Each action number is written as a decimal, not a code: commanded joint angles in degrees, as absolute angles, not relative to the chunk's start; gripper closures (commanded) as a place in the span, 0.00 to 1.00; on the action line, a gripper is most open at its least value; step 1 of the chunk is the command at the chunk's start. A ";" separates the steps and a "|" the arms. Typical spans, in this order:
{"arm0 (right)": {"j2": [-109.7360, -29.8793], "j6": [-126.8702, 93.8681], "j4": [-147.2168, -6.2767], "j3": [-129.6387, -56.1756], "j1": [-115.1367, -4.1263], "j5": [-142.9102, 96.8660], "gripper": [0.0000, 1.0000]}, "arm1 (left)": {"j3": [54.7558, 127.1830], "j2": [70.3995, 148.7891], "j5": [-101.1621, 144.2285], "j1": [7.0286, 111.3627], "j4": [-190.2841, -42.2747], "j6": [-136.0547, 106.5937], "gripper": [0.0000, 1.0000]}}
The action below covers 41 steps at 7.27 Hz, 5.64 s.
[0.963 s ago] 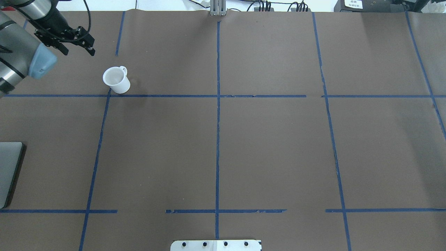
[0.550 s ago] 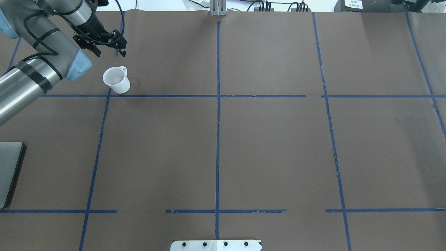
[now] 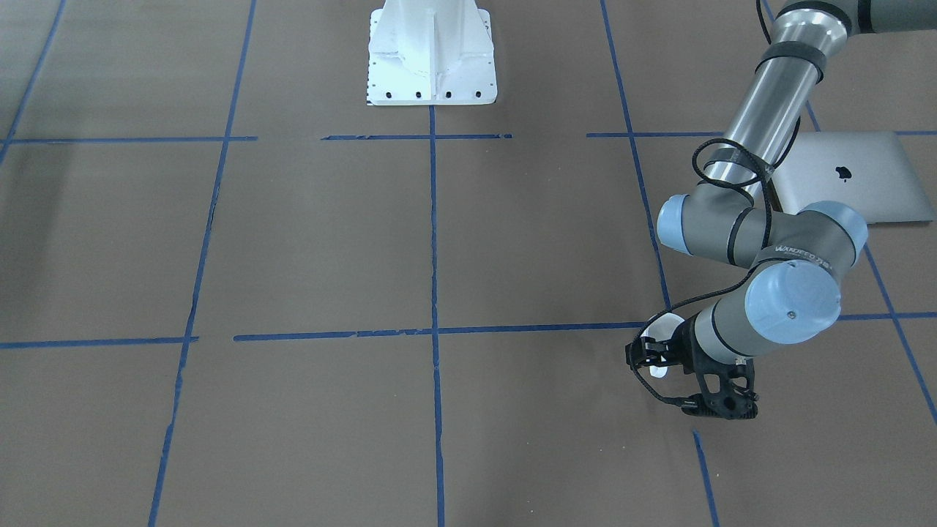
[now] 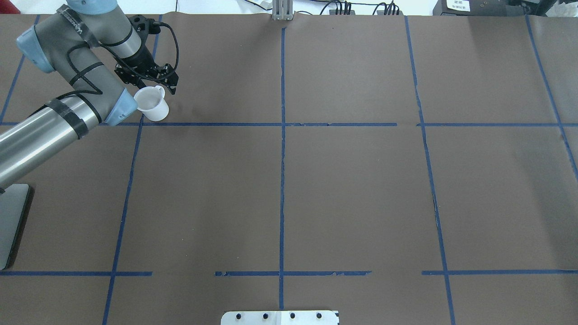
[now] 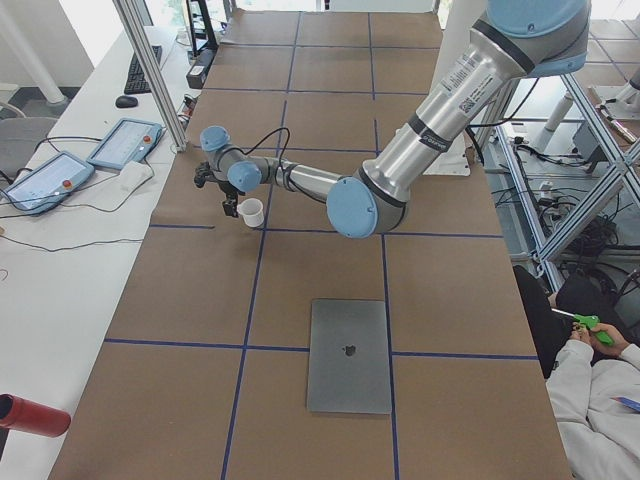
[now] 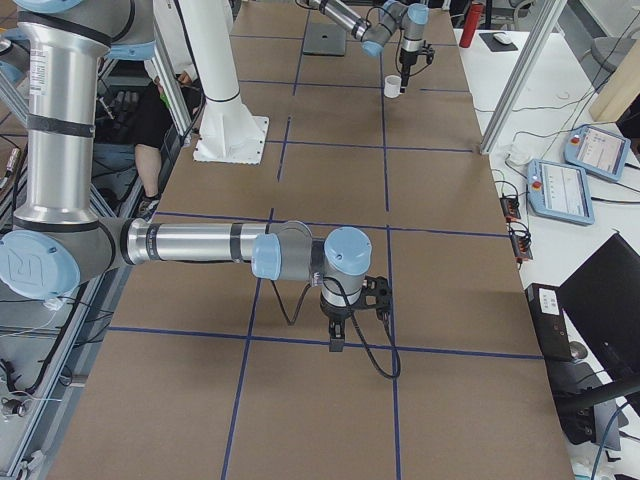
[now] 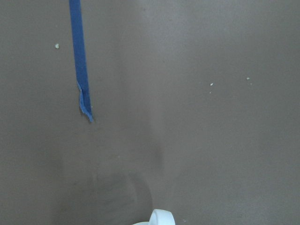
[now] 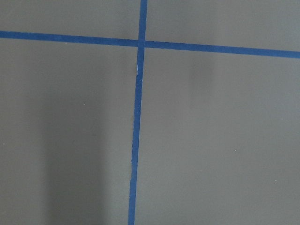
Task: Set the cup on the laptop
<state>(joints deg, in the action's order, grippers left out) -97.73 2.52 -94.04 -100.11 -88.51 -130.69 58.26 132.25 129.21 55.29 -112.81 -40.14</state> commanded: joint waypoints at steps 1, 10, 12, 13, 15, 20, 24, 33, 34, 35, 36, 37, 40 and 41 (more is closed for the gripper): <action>-97.73 2.55 -94.04 -100.11 -88.51 -130.69 0.00 | 57.66 132.36 129.37 54.76 -112.42 -39.20 0.75; -97.73 2.46 -94.04 -100.11 -88.51 -130.61 0.00 | 86.22 119.68 132.37 69.14 -78.36 -18.34 1.00; -97.73 2.46 -94.04 -100.11 -88.51 -130.69 0.00 | 97.07 107.29 132.36 73.54 -76.38 -7.78 1.00; -97.73 2.46 -94.04 -100.11 -88.51 -130.69 0.00 | 101.21 100.53 132.36 73.83 -76.55 -5.39 1.00; -97.73 2.46 -94.04 -100.11 -88.51 -130.69 0.00 | 105.36 87.78 132.63 74.18 -79.87 -5.36 1.00; -97.73 2.46 -94.04 -100.11 -88.51 -130.61 0.00 | 94.53 74.79 132.54 73.66 -113.57 -19.30 1.00; -97.73 2.46 -94.04 -100.11 -88.51 -130.61 0.00 | 89.82 74.79 132.97 71.03 -118.39 -19.51 1.00; -97.73 2.46 -94.04 -100.11 -88.51 -130.61 0.00 | 88.59 75.59 132.98 68.64 -118.48 -19.60 0.26; -97.73 2.46 -94.04 -100.11 -88.51 -130.69 0.00 | 89.03 75.76 133.07 68.64 -118.30 -19.43 0.02; -97.73 2.46 -94.04 -100.11 -88.51 -130.69 0.00 | 90.34 75.67 133.24 68.99 -117.60 -19.25 0.00; -97.73 2.46 -94.04 -100.11 -88.51 -130.69 0.00 | 93.22 74.80 133.24 69.43 -117.34 -19.07 0.00; -97.73 2.46 -94.04 -100.11 -88.51 -130.69 0.00 | 94.99 74.88 133.24 71.26 -114.64 -14.20 0.00; -97.73 2.46 -94.04 -100.11 -88.51 -130.69 0.00 | 104.30 78.04 132.71 91.35 -84.28 11.01 0.00; -97.73 2.46 -94.04 -100.11 -88.51 -130.61 0.00 | 104.33 77.52 133.06 92.88 -83.50 11.33 0.00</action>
<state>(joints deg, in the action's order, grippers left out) -97.74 2.46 -94.04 -100.11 -88.51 -130.68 102.84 77.38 132.81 88.82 -88.71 7.43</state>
